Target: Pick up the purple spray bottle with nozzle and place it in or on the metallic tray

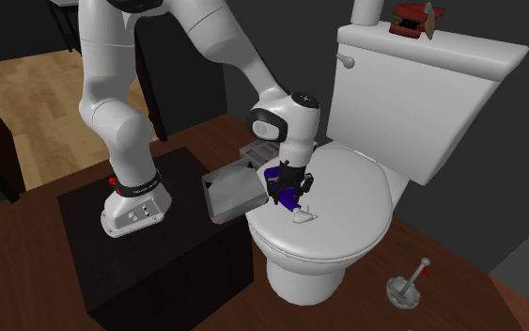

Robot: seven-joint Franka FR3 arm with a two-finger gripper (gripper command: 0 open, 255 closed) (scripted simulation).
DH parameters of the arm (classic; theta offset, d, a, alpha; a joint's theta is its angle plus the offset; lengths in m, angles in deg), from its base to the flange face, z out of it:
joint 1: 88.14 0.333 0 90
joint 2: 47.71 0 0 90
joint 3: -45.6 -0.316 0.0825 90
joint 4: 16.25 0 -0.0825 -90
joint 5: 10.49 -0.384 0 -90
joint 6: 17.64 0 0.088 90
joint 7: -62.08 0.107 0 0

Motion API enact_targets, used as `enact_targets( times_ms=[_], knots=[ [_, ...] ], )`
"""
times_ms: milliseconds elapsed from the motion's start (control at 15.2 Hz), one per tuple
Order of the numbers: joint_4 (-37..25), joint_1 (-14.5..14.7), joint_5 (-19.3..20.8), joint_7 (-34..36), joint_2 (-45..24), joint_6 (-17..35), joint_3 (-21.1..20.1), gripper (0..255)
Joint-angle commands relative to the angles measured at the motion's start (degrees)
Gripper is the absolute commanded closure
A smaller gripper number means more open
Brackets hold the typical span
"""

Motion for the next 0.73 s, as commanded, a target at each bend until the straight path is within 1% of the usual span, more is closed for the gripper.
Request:
enact_targets(
  times_ms=[0, 396, 660],
  knots=[
    [0.0, 0.0, 0.0, 0.0, 0.0, 0.0, 0.0, 255],
    [0.0, 0.0, 0.0, 0.0, 0.0, 0.0, 0.0, 255],
    [0.1, 3.0, 5.2, 3.6, 3.8, -2.2, 3.7, 255]
  ],
)
